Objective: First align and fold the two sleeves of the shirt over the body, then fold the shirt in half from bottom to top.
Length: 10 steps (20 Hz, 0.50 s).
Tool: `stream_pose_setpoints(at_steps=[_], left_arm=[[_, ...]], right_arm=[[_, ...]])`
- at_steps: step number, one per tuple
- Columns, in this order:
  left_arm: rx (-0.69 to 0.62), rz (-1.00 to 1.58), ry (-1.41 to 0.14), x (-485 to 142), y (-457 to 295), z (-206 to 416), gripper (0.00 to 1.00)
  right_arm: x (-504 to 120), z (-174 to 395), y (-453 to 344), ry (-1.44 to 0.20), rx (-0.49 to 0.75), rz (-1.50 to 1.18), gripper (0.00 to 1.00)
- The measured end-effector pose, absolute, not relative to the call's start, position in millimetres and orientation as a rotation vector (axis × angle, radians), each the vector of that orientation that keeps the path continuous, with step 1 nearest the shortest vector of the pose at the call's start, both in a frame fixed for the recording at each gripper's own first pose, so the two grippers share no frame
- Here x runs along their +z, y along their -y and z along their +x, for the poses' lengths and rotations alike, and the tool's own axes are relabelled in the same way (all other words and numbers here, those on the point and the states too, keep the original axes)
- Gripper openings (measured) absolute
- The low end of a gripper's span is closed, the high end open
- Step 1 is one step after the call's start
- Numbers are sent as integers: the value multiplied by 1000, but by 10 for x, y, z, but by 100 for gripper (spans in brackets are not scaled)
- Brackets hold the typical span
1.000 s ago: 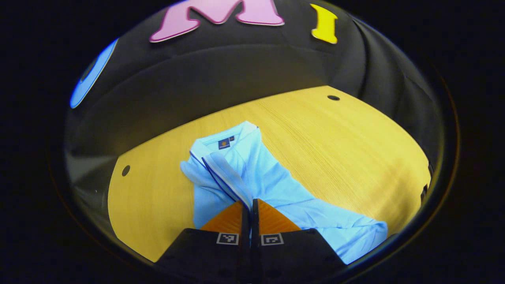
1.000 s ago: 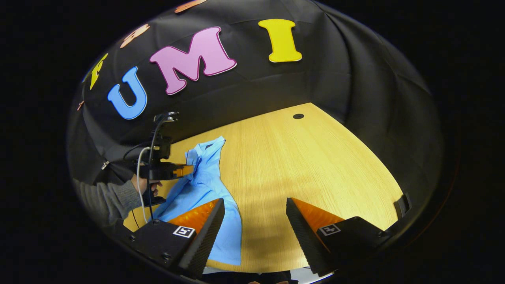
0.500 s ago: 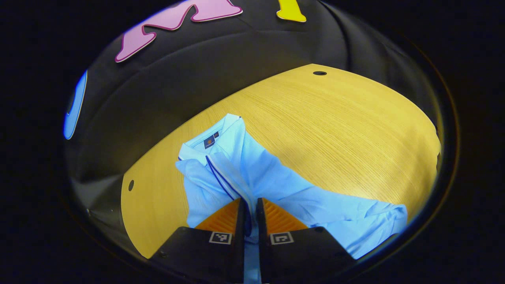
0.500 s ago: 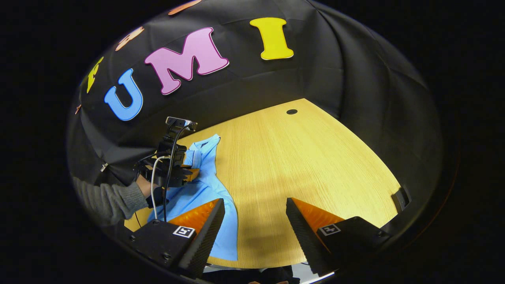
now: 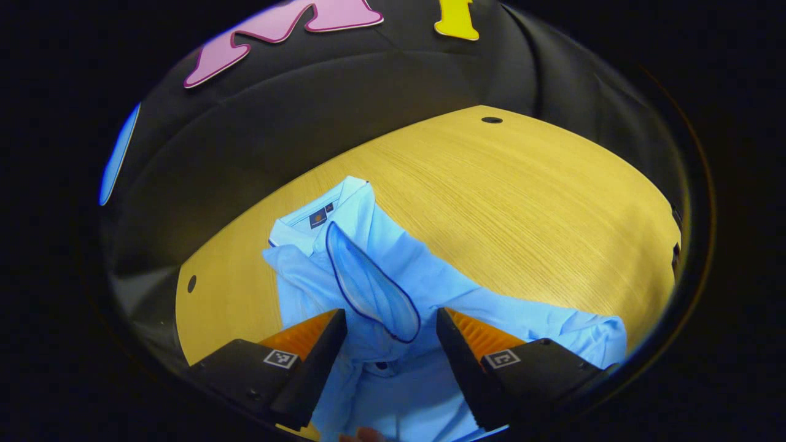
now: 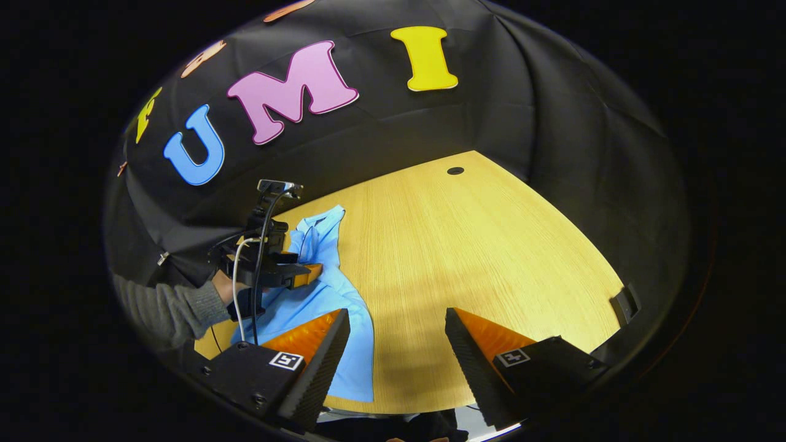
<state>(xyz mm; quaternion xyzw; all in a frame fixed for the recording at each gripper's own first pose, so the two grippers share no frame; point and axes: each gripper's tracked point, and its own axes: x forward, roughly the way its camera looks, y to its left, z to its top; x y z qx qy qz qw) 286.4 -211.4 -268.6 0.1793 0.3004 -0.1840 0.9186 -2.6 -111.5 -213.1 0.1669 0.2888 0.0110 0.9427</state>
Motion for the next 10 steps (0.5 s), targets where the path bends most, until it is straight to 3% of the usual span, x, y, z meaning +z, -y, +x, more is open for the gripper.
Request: stream_pose_setpoints(at_steps=[2, 10], left_arm=[[-354, 362, -576, -2551, 2010, 2823, 99], [-290, 229, -529, -2282, 1043, 1855, 99]], right_arm=[[-2125, -36, 1057, -588, 27, 327, 97], [-2424, -318, 573, -667, 89, 239, 98]])
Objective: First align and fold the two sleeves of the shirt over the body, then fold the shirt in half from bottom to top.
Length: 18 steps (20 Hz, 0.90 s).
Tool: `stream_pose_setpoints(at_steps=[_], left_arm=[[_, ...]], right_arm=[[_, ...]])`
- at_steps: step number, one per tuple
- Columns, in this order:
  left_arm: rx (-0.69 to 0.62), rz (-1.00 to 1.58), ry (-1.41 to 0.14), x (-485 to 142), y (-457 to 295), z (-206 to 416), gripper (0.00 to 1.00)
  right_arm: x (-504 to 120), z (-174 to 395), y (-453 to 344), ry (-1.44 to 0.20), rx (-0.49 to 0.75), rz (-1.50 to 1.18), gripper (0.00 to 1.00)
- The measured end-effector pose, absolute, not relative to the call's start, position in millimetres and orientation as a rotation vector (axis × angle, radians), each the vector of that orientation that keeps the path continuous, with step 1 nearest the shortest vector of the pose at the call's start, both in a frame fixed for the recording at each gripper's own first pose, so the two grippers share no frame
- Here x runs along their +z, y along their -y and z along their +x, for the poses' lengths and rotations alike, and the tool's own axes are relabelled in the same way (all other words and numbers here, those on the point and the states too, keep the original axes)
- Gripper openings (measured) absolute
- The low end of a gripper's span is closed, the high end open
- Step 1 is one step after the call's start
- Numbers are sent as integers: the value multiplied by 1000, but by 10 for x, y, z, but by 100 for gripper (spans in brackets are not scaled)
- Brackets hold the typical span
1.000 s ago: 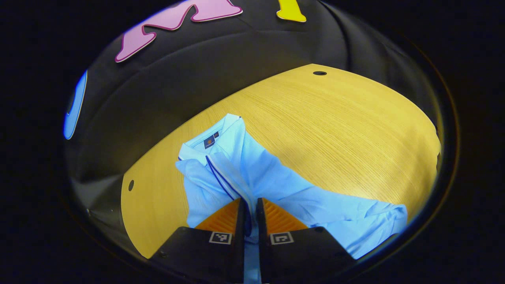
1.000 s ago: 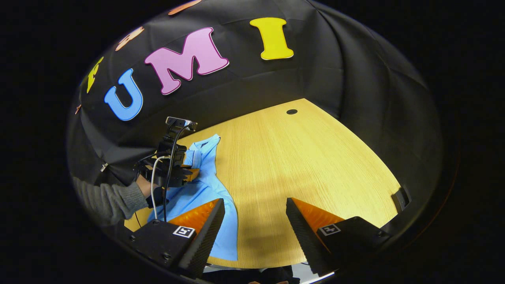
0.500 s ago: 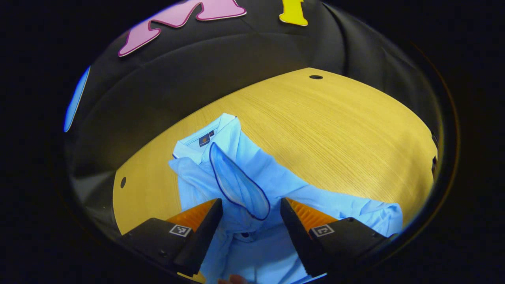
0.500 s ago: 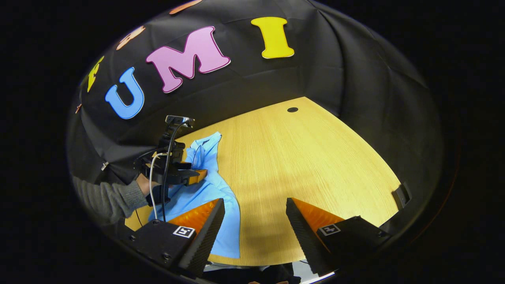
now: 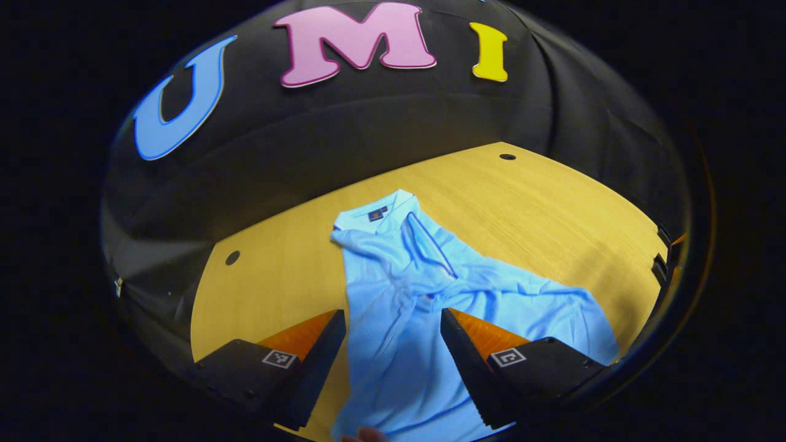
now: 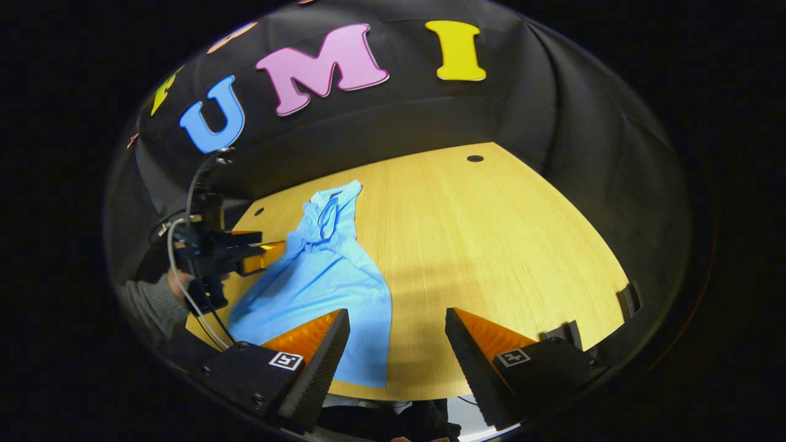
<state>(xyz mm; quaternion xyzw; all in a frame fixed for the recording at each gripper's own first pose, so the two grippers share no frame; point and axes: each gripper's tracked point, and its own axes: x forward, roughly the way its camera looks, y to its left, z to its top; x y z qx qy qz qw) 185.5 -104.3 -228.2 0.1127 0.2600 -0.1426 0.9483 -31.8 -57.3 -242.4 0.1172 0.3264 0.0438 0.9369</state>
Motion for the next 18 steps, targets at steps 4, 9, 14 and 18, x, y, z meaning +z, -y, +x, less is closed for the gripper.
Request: stream_pose_setpoints(at_steps=[4, 9, 14, 18], left_arm=[[-262, 177, -618, -2567, 413, 1217, 99], [-269, 142, -727, -2946, 40, 644, 99], [-281, 123, -777, -3150, -13, 458, 99], [-290, 112, -804, -3264, -30, 382, 99]], right_arm=[[-2692, -482, 266, -731, 139, 179, 98], [-3023, -654, -6, -824, 186, 141, 99], [-3181, -734, -88, -871, 199, 101, 99], [-3295, -765, -116, -896, 196, 89, 99]])
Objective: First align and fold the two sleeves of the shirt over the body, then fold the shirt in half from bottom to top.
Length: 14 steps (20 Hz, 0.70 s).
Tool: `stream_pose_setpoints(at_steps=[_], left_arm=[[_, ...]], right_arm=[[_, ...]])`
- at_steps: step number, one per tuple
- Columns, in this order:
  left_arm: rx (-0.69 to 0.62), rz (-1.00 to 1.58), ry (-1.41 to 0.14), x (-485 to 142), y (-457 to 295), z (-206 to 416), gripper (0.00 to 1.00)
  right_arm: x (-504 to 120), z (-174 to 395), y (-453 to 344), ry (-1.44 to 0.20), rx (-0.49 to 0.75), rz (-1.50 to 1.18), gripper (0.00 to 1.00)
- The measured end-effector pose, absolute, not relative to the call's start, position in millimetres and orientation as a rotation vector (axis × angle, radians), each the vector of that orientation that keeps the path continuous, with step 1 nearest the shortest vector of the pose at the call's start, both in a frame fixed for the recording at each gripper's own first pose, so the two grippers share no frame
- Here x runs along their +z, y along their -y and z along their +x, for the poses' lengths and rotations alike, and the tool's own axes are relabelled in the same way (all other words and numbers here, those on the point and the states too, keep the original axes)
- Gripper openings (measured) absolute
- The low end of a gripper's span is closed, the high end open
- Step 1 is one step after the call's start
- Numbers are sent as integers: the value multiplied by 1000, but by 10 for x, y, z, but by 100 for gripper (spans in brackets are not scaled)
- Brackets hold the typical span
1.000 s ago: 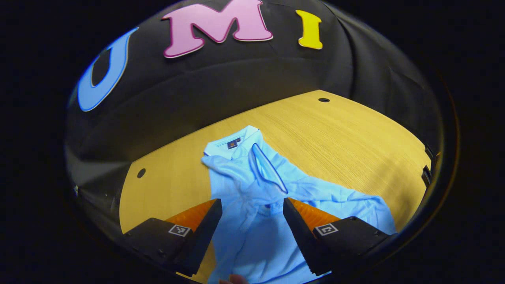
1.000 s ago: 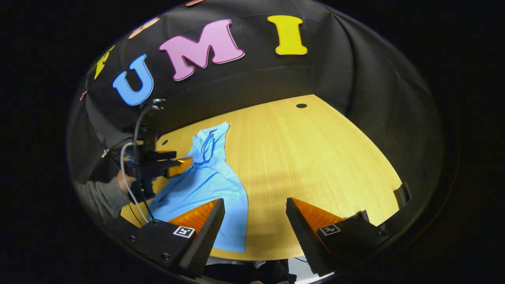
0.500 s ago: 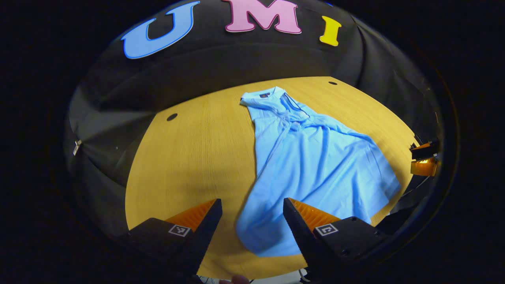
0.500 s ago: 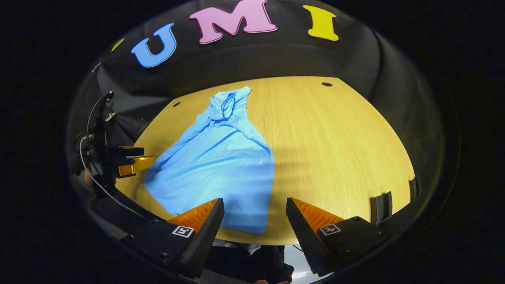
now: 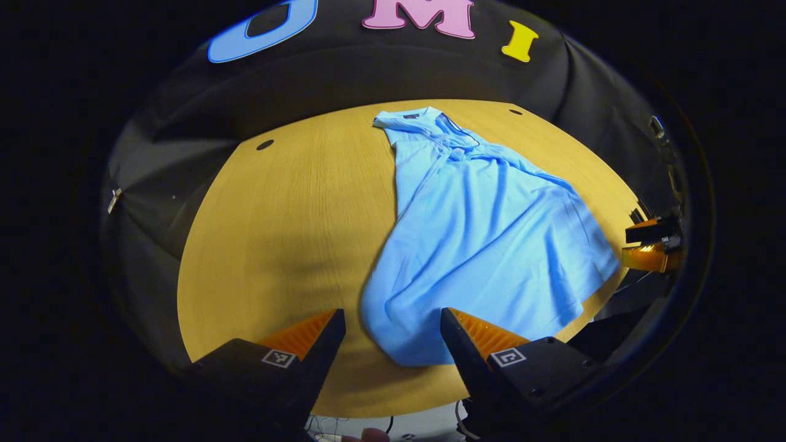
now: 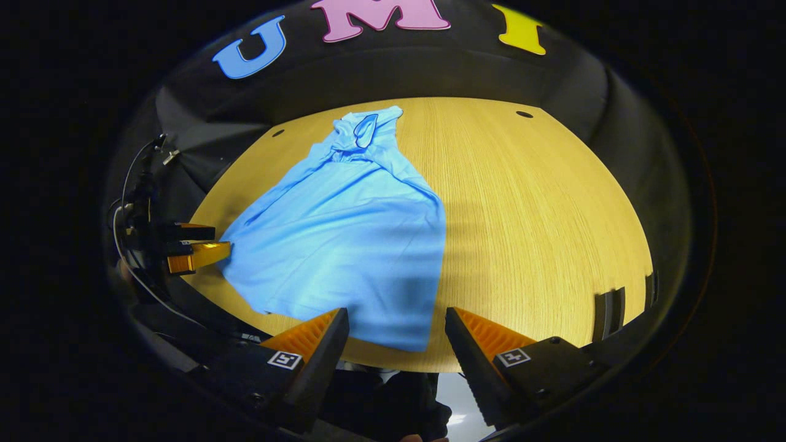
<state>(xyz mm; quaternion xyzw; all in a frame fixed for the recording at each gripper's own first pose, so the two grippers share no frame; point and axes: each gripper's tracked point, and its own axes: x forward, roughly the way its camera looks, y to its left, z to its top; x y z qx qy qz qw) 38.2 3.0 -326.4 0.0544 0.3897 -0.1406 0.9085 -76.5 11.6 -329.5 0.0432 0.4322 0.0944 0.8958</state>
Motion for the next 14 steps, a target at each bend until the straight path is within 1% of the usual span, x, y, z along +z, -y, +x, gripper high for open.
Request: stream_pose_setpoints(at_steps=[9, 11, 13, 14], left_arm=[[-290, 115, -841, -3469, 32, 290, 99], [-284, 108, -843, -3491, 30, 272, 96], [-279, 86, -845, -3507, 24, 265, 97], [-274, 65, -854, -3513, 25, 249, 98]], right_arm=[[-3570, -781, -173, -954, 203, 21, 99], [-3621, -803, -198, -969, 213, 12, 99], [-3632, -790, -215, -967, 221, 0, 99], [-3630, -769, -180, -964, 211, -21, 97]])
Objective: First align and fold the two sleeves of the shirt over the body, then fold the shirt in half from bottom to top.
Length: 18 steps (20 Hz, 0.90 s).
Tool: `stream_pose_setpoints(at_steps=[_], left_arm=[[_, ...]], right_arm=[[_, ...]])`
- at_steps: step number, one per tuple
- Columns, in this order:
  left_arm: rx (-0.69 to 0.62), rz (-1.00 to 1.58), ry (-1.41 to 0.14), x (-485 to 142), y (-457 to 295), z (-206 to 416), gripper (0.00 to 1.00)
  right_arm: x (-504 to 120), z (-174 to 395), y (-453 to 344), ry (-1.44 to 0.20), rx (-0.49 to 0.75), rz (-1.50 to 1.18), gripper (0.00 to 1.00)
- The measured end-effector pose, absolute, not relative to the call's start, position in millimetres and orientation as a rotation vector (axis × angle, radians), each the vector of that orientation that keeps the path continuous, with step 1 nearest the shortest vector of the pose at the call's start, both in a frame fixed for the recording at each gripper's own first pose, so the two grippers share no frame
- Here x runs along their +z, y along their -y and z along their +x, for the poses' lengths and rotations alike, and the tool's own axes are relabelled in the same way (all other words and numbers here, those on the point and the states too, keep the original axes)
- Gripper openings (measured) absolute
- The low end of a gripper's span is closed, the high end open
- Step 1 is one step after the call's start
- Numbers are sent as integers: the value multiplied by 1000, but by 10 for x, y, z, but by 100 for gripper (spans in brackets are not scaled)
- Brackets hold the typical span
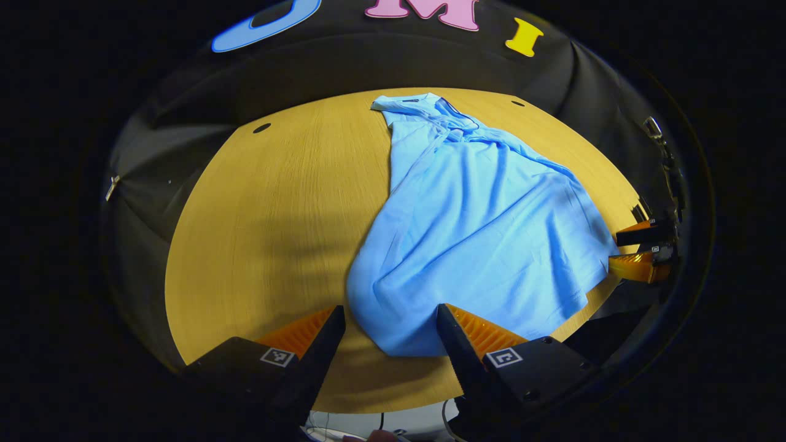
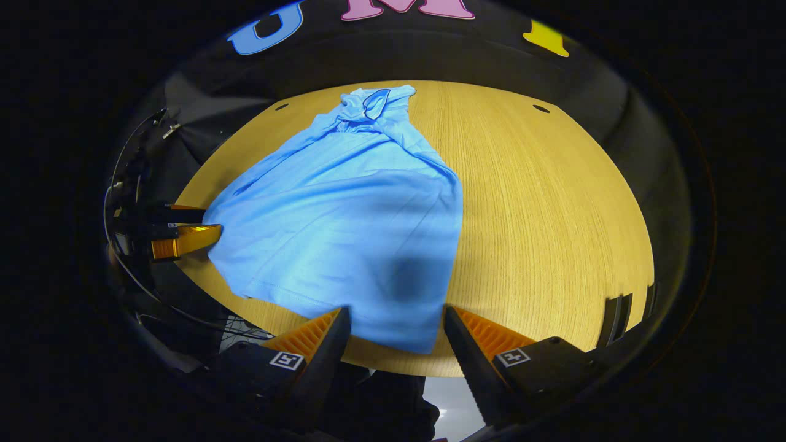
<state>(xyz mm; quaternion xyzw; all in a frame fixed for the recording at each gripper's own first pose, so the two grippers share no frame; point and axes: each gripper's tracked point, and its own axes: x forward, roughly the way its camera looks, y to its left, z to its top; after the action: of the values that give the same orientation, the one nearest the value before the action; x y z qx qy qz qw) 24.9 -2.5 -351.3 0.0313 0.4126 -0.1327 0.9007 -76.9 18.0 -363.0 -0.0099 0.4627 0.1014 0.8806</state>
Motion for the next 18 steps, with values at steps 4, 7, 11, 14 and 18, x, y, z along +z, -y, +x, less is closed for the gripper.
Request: stream_pose_setpoints(at_steps=[4, 7, 11, 14, 18], left_arm=[[-286, 52, -862, -3532, 89, 247, 100], [-336, 86, -855, -3523, 275, 218, 61], [-323, 22, -871, -3507, 362, 222, 22], [-349, -120, -893, -3462, 470, 203, 8], [-349, -176, -875, -3408, 434, 164, 6]], right_arm=[[-3654, -757, -157, -969, 212, -70, 71], [-3664, -756, -242, -968, 249, -80, 56], [-3650, -731, -341, -968, 286, -49, 16], [-3650, -707, -357, -977, 301, 3, 7], [-3572, -652, -294, -946, 281, 35, 7]])
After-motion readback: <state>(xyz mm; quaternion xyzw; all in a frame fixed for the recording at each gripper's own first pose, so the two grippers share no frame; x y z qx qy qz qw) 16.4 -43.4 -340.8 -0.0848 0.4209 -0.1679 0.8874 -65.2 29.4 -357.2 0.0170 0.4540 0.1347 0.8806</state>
